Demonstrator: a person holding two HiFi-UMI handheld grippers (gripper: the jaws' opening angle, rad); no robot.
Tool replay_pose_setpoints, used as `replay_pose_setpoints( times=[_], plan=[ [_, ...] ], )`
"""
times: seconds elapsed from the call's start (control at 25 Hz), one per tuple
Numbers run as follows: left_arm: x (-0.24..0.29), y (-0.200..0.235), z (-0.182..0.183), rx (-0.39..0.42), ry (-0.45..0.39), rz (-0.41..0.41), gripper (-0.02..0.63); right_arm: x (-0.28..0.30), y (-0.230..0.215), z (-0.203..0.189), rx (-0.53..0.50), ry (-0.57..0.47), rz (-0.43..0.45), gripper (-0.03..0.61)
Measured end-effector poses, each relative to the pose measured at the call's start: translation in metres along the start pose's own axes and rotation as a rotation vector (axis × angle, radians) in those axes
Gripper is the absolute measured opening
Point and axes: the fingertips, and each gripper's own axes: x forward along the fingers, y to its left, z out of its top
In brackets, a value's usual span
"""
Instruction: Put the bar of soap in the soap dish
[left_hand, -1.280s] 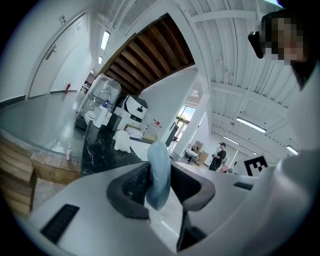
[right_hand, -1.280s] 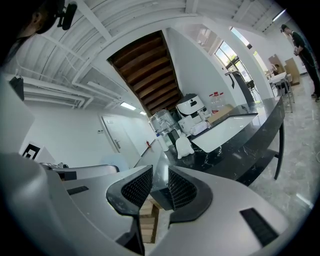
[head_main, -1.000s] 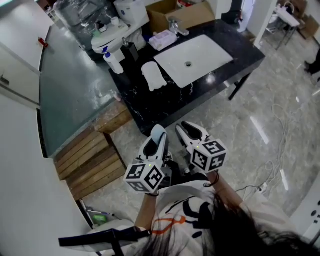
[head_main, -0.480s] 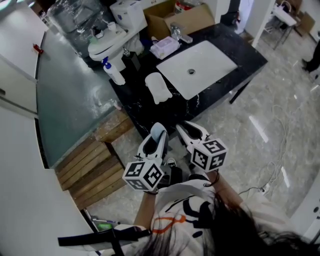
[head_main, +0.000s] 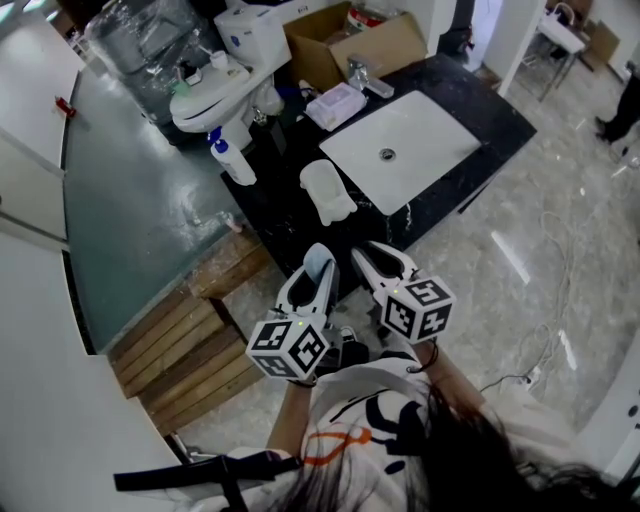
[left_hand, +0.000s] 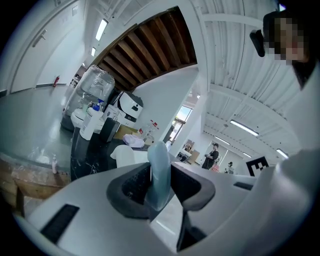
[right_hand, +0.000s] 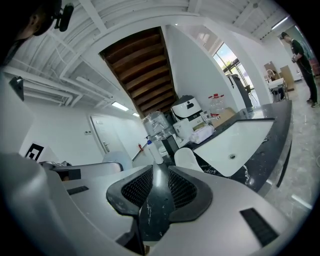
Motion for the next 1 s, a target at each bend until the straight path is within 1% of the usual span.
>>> replay_pose_setpoints(
  times=[0.24, 0.4, 0.64, 0.84, 1.0],
  plan=[
    [0.005, 0.027, 0.013, -0.013, -0.007, -0.008, 0.115, 0.025, 0.017, -0.003, -0.018, 0.010, 0.007, 0.103],
    [0.008, 0.041, 0.017, -0.020, 0.000, -0.021, 0.115, 0.037, 0.020, -0.005, -0.021, 0.009, -0.008, 0.103],
    [0.014, 0.049, 0.015, -0.024, 0.028, -0.049, 0.117, 0.044, 0.022, -0.010, -0.013, 0.011, -0.034, 0.103],
    [0.019, 0.047, 0.012, -0.032, 0.044, -0.074, 0.117, 0.046, 0.021, -0.011, -0.012, 0.014, -0.049, 0.103],
    [0.024, 0.048, 0.008, -0.041, 0.058, -0.080, 0.117, 0.047, 0.017, -0.011, -0.003, 0.015, -0.060, 0.103]
  ],
)
